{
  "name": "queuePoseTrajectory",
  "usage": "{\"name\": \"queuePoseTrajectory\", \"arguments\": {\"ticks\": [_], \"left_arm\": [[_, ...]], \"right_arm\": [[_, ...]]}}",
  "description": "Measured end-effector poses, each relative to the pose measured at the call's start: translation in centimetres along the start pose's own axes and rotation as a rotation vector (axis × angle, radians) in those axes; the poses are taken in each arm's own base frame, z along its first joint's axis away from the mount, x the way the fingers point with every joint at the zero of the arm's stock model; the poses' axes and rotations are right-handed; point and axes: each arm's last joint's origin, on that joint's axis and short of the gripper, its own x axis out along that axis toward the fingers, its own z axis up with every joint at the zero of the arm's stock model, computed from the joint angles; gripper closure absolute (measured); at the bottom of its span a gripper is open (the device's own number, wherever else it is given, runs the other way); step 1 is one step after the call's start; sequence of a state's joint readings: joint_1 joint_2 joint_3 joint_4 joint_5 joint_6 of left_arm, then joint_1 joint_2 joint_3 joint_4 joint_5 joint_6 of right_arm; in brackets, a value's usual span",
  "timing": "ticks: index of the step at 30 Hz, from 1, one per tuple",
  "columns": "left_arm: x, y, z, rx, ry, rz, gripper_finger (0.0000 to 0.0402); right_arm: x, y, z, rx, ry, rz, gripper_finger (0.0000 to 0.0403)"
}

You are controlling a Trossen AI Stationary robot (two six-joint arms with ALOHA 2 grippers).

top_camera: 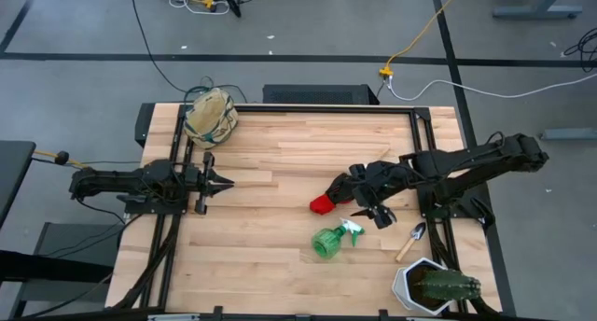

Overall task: Pick & Place Garden tools in Gardening bag
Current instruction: Put the green spray bottle into the gardening bag

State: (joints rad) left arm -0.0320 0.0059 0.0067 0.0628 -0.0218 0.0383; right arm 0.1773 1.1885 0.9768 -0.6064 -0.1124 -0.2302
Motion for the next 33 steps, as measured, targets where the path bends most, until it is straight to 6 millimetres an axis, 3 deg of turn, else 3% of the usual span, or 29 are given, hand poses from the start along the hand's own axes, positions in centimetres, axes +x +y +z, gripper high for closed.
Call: {"name": "queuePoseTrajectory", "arguments": {"ticks": [10, 24, 33], "left_arm": [[0.0, 0.0, 0.0, 0.0, 0.0, 0.0, 0.0358], [0.0, 0.0, 0.0, 0.0, 0.0, 0.0, 0.0358], [0.0, 0.0, 0.0, 0.0, 0.0, 0.0, 0.0358]], "right_arm": [[0.8, 0.9, -0.1, -0.025, 0.053, 0.011, 0.0145], [6.1, 1.9, -1.2, -0.091, 0.257, 0.069, 0.0147], [8.5, 2.0, -1.9, -0.1, 0.337, 0.091, 0.0147]]}}
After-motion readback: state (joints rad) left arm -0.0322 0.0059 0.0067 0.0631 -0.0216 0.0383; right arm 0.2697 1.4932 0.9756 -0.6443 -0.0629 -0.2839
